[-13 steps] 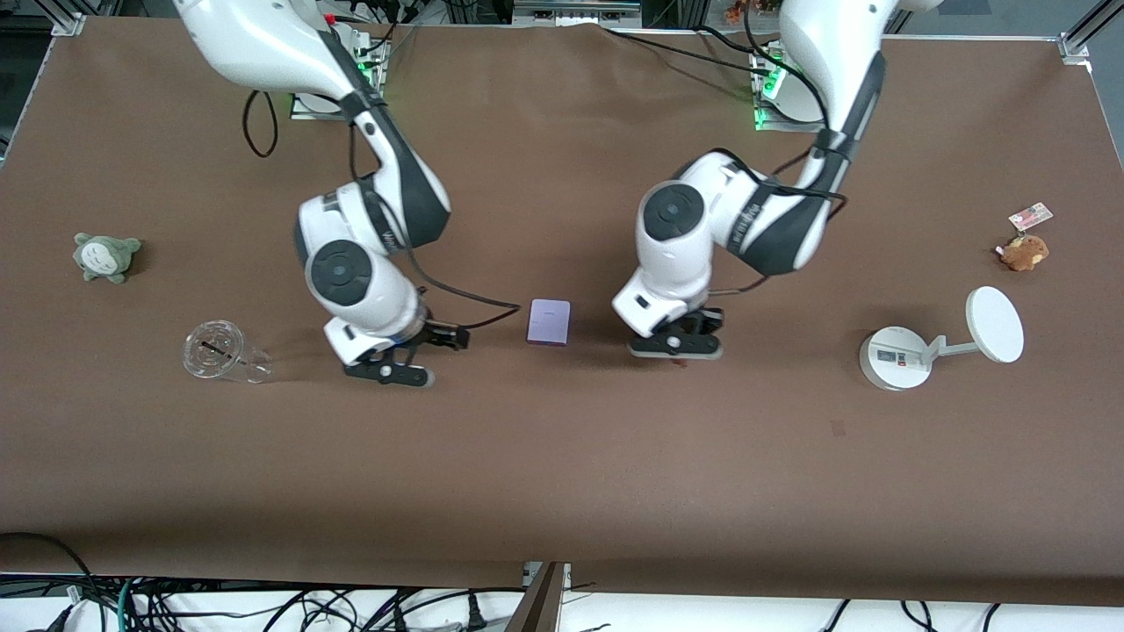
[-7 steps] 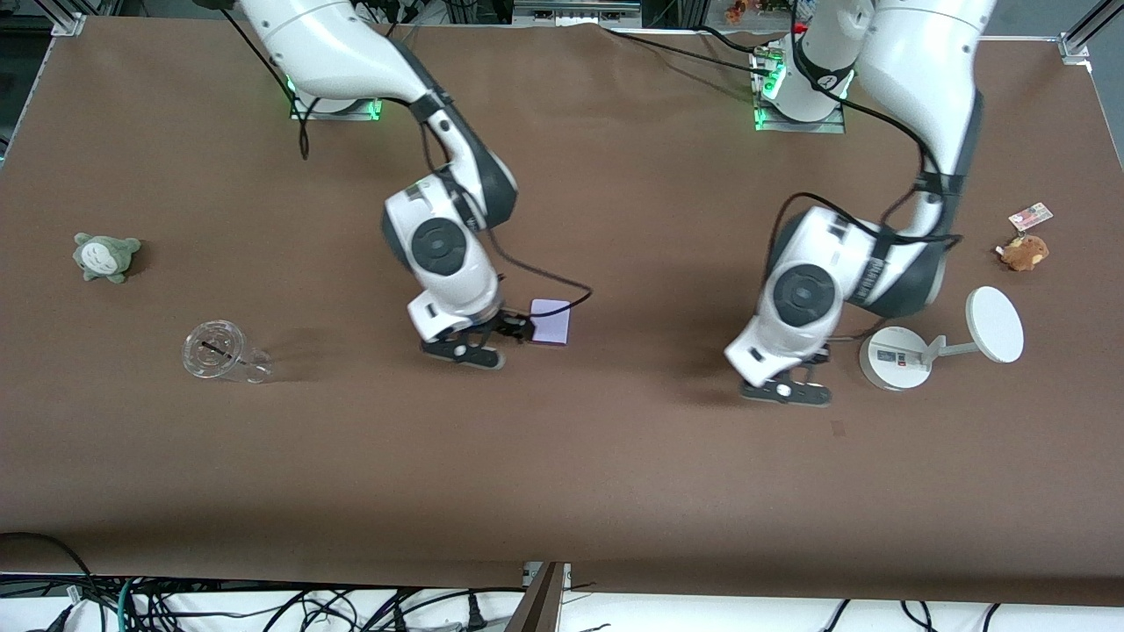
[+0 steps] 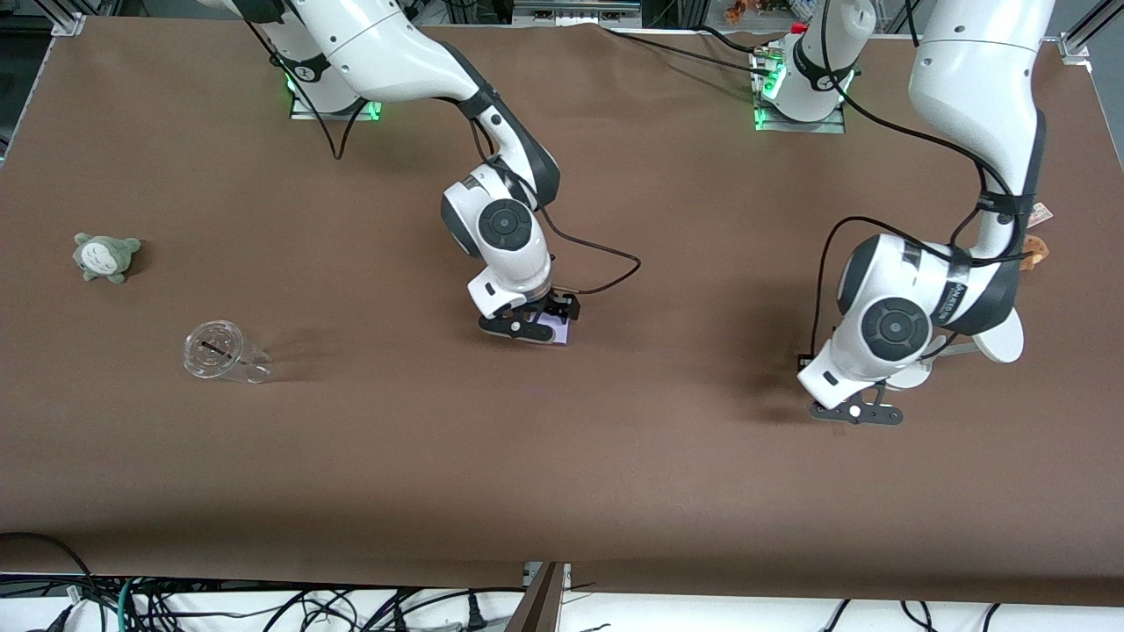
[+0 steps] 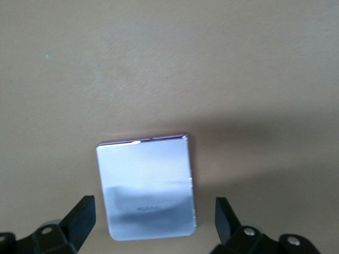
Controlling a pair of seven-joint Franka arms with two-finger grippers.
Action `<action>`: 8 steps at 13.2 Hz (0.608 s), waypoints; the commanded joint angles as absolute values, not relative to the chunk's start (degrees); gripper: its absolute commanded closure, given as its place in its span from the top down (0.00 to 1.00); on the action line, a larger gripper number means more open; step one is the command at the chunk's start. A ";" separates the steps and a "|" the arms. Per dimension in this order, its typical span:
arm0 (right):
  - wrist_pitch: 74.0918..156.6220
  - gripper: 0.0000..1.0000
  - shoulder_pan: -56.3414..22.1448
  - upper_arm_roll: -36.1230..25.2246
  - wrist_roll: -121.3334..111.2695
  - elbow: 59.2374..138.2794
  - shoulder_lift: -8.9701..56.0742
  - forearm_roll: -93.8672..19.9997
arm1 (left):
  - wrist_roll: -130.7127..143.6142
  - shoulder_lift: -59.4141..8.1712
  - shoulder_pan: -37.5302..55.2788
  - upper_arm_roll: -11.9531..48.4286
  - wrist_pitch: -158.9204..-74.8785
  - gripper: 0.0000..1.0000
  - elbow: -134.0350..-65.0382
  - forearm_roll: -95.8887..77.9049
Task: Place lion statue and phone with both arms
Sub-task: 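Carry the lion toward the lamp while the right gripper grasps the phone, then lower the lion statue beside the white lamp base and open the left gripper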
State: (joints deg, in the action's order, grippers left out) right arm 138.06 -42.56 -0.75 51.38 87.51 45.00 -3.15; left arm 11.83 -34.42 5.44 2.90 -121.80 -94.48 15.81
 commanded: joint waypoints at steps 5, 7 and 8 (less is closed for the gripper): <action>140.80 1.00 -43.68 -1.67 51.42 86.40 47.46 -0.71 | 10.46 -32.26 1.76 3.78 -133.58 0.08 -105.20 16.35; 140.89 1.00 -43.68 -1.67 51.24 86.40 47.72 -0.26 | 11.24 -32.17 1.76 3.78 -133.16 0.69 -104.86 16.35; 140.89 1.00 -43.68 -1.67 51.24 86.22 47.90 -0.26 | 11.25 -31.65 1.76 3.78 -133.07 1.00 -104.68 16.35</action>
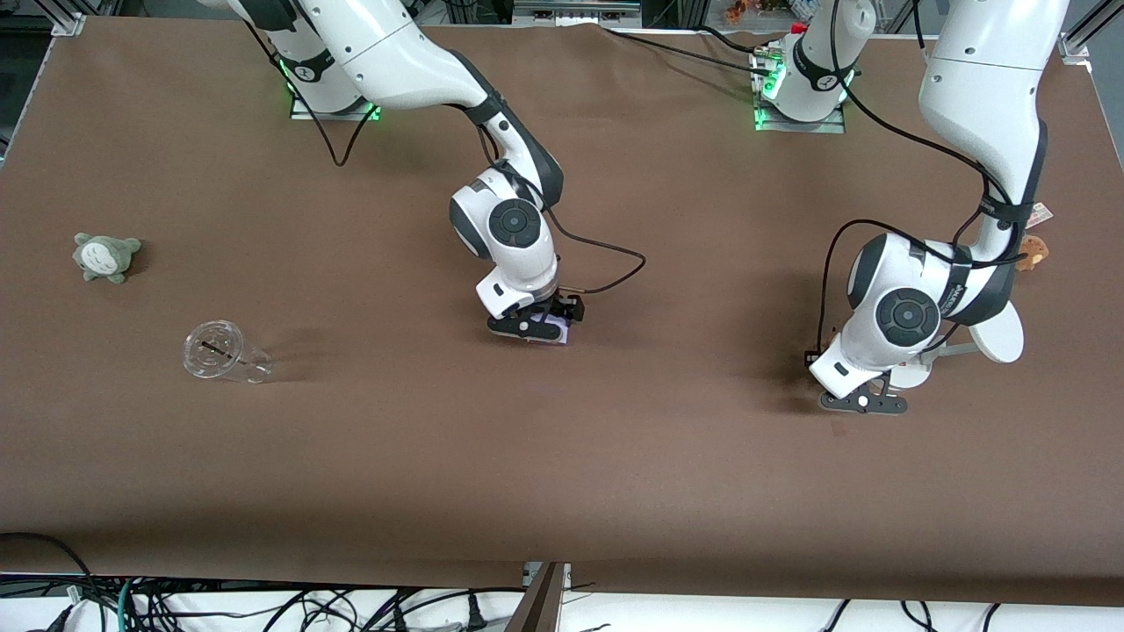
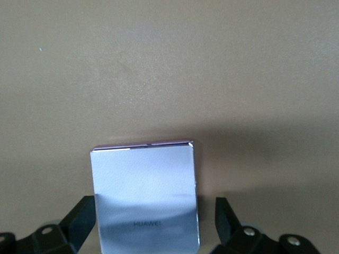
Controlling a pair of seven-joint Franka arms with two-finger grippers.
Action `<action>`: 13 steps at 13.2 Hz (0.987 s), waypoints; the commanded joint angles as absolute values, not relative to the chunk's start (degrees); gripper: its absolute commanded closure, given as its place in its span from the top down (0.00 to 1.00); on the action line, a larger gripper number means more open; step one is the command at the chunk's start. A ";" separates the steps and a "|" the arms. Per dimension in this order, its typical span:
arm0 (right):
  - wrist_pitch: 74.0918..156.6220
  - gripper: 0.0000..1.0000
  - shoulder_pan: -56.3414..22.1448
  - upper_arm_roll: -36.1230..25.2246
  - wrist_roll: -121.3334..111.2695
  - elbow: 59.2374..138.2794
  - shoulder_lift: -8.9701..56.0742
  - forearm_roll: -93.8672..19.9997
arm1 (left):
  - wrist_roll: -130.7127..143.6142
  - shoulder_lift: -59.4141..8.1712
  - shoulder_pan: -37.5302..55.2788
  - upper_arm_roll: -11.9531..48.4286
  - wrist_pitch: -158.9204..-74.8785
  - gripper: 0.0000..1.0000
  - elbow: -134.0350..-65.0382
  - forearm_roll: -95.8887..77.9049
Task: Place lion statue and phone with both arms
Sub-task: 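Lower the lion statue beside the white lamp base and open the left gripper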
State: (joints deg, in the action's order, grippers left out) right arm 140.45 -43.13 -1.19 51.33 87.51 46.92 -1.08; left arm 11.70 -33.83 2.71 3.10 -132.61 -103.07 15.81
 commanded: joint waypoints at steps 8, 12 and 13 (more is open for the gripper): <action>142.91 1.00 -43.86 -1.67 51.24 85.43 48.95 -0.26 | 10.81 -26.37 2.37 6.23 -107.01 1.00 -89.95 15.39; 143.70 0.90 -44.12 -1.58 51.24 85.43 49.66 0.09 | 7.39 -23.04 1.84 6.15 -98.98 1.00 -82.62 7.29; 143.70 0.76 -44.12 -1.67 51.15 85.43 49.66 0.09 | 7.21 -20.42 1.76 5.89 -97.83 1.00 -82.53 7.29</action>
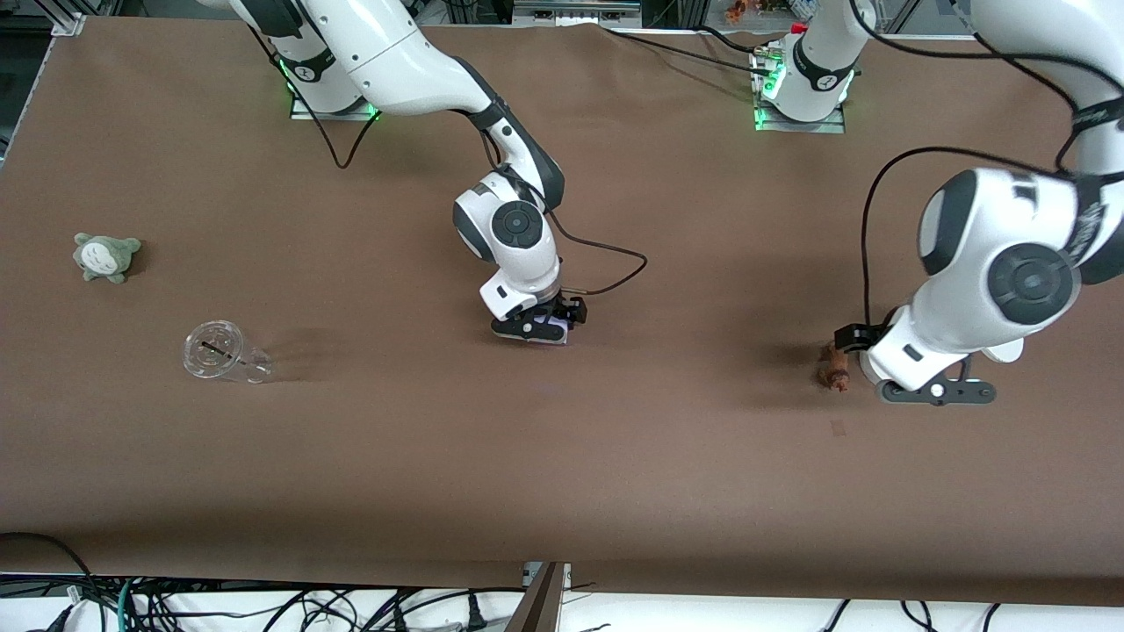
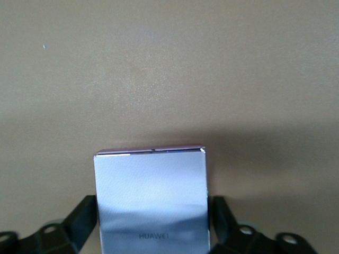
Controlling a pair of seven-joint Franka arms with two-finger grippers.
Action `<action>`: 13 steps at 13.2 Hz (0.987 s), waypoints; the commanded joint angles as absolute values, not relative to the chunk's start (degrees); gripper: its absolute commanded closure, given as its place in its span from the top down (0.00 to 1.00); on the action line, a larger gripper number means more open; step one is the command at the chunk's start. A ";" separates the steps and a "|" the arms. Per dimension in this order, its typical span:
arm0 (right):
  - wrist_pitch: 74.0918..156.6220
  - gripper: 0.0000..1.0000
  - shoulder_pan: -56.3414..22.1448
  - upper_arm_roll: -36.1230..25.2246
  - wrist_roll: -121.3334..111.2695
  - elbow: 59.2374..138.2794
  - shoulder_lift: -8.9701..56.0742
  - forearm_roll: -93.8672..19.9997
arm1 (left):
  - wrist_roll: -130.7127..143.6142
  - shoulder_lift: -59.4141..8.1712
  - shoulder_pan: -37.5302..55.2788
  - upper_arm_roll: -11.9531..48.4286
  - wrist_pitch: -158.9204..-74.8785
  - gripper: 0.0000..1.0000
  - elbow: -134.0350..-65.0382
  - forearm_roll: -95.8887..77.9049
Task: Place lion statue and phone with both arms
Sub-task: 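Lower the lion statue beside the white lamp base and open the left gripper, then carry the phone toward the glass cup while the left gripper returns to rest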
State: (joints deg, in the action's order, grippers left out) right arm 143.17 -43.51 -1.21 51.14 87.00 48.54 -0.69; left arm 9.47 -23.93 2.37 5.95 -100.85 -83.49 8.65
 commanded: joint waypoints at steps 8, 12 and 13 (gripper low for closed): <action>138.19 0.65 -34.57 -2.90 36.07 82.88 45.36 0.44 | -0.88 3.16 -2.37 6.94 -86.83 1.00 -94.29 1.06; 126.33 0.65 -23.59 -2.90 14.56 83.14 40.88 -6.04 | 0.08 2.29 -2.38 7.29 -91.14 1.00 -95.63 1.05; 124.38 0.65 -21.12 -2.90 10.85 83.32 40.26 -7.89 | 0.17 2.20 -2.37 7.38 -91.14 1.00 -95.45 1.05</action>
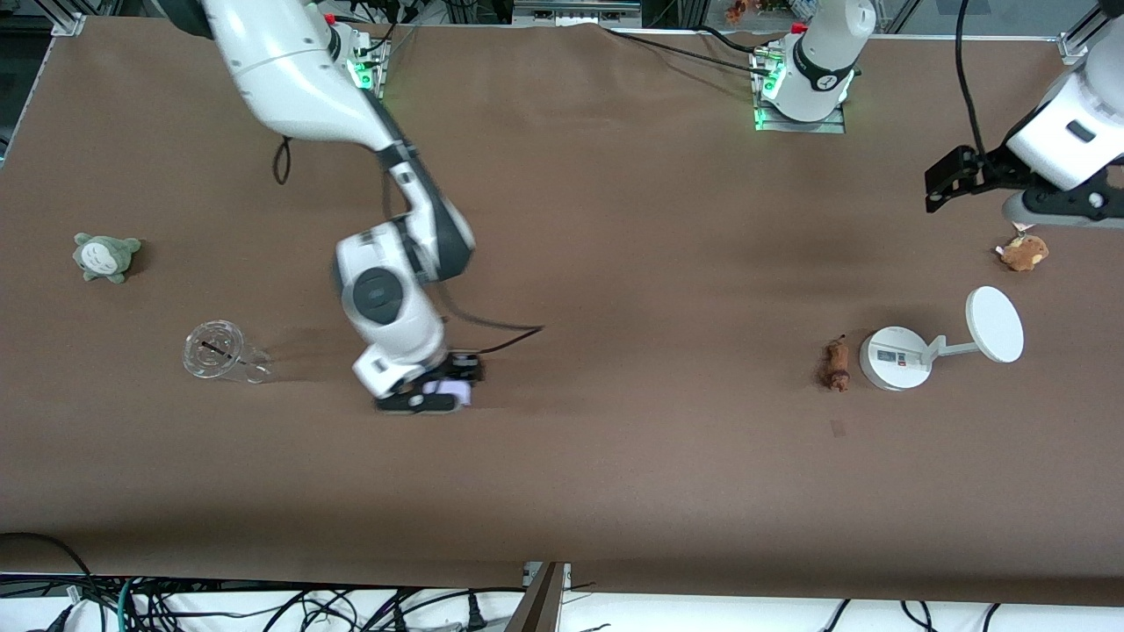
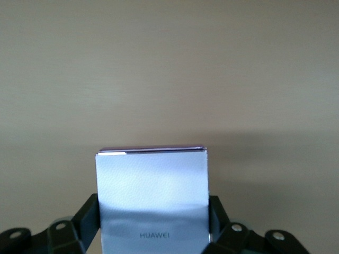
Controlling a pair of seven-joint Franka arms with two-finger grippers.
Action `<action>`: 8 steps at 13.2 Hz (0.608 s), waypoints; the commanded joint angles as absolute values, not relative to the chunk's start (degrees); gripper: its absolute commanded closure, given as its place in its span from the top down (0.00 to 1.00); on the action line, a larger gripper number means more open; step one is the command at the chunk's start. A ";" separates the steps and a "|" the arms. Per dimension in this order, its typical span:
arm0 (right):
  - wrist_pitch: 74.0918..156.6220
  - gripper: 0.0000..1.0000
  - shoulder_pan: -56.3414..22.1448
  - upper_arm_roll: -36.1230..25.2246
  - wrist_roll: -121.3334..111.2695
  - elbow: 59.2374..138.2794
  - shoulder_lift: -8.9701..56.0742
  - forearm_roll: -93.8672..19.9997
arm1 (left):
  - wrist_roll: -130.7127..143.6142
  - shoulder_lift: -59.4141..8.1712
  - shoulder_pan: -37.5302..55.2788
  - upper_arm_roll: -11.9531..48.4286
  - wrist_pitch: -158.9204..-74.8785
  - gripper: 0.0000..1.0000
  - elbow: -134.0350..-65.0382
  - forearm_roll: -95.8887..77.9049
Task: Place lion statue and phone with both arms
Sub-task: 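Carry the phone toward the glass cup while the left gripper returns to rest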
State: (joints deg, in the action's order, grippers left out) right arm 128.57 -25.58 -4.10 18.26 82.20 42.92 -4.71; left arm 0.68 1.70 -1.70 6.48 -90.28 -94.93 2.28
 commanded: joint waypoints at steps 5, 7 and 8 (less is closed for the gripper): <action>119.44 0.65 -12.31 -3.25 2.11 85.68 40.34 -8.70 | 0.35 1.41 -2.11 7.38 -90.88 1.00 -95.10 1.14; 119.44 0.65 -11.61 -3.60 1.76 87.36 40.60 -8.44 | 0.35 1.58 -2.11 7.38 -90.44 1.00 -95.10 1.32; 119.53 0.65 -10.56 -3.69 1.67 87.71 40.78 -8.26 | 0.35 1.50 -2.11 7.38 -90.27 1.00 -95.10 1.32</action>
State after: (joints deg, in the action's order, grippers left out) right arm 119.79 -11.62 -4.07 2.46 86.19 41.44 -7.60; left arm 0.73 1.41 -1.69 7.07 -90.54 -95.10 2.27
